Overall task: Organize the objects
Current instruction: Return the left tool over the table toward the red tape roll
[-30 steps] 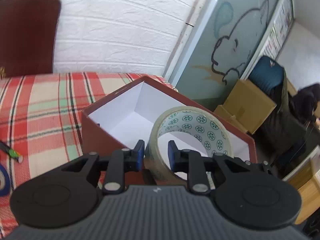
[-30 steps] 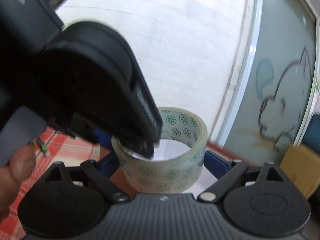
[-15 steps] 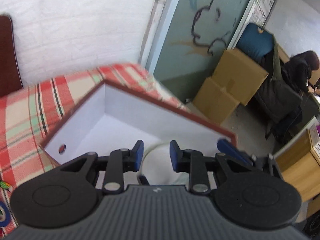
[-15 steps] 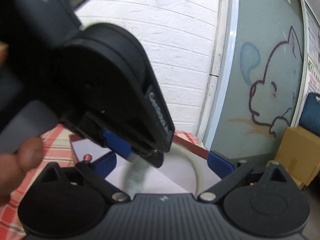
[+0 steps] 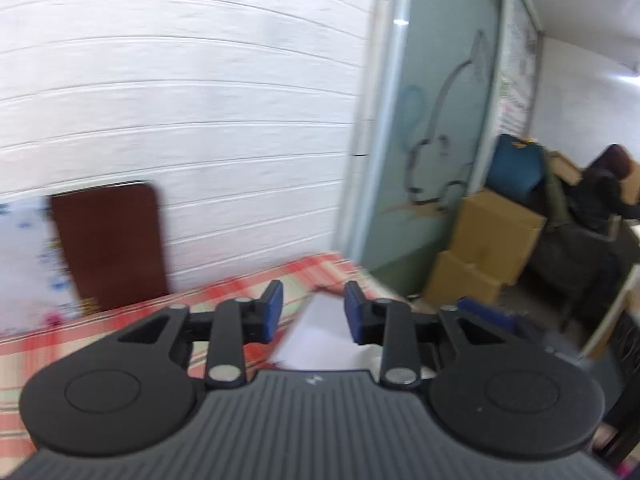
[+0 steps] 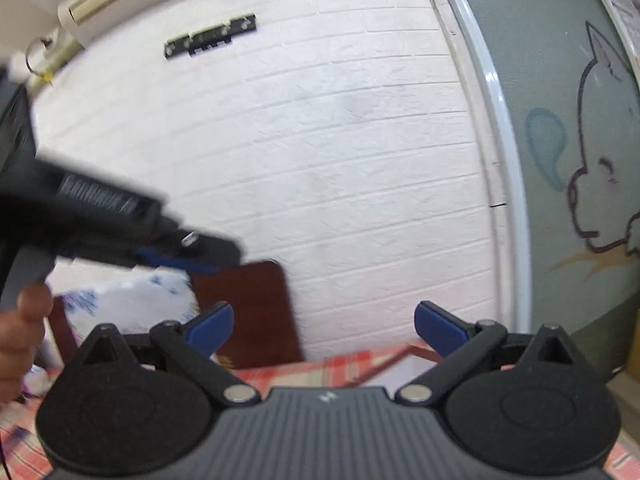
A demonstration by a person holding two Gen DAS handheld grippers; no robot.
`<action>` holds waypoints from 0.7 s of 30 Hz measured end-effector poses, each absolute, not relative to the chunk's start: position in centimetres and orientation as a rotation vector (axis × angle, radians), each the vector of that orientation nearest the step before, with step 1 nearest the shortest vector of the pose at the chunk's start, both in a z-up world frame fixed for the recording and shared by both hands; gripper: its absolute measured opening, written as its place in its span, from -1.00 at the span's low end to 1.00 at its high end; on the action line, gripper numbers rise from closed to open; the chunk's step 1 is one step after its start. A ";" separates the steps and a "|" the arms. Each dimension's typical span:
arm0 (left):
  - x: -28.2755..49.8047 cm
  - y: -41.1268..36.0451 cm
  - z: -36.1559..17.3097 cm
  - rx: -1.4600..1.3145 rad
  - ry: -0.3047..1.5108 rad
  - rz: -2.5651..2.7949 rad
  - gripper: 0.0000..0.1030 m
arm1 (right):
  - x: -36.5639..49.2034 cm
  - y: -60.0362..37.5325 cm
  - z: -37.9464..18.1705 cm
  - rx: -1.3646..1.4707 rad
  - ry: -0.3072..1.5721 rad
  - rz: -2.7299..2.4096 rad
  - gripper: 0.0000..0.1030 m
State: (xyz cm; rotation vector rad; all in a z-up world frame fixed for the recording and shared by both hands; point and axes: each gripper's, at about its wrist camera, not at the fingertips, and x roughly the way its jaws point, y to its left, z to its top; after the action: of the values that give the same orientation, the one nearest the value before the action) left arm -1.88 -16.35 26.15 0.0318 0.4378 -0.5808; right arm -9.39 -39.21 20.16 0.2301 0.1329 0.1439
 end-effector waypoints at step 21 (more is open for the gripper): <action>-0.9 4.3 3.7 -0.037 0.842 0.043 -0.21 | -2.8 -15.9 1.6 0.010 0.700 0.379 0.64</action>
State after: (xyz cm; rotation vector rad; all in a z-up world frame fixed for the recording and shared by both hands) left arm -0.85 4.34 3.70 -0.0370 0.8425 0.0431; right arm -2.80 -15.90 1.56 0.0097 0.6999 0.3785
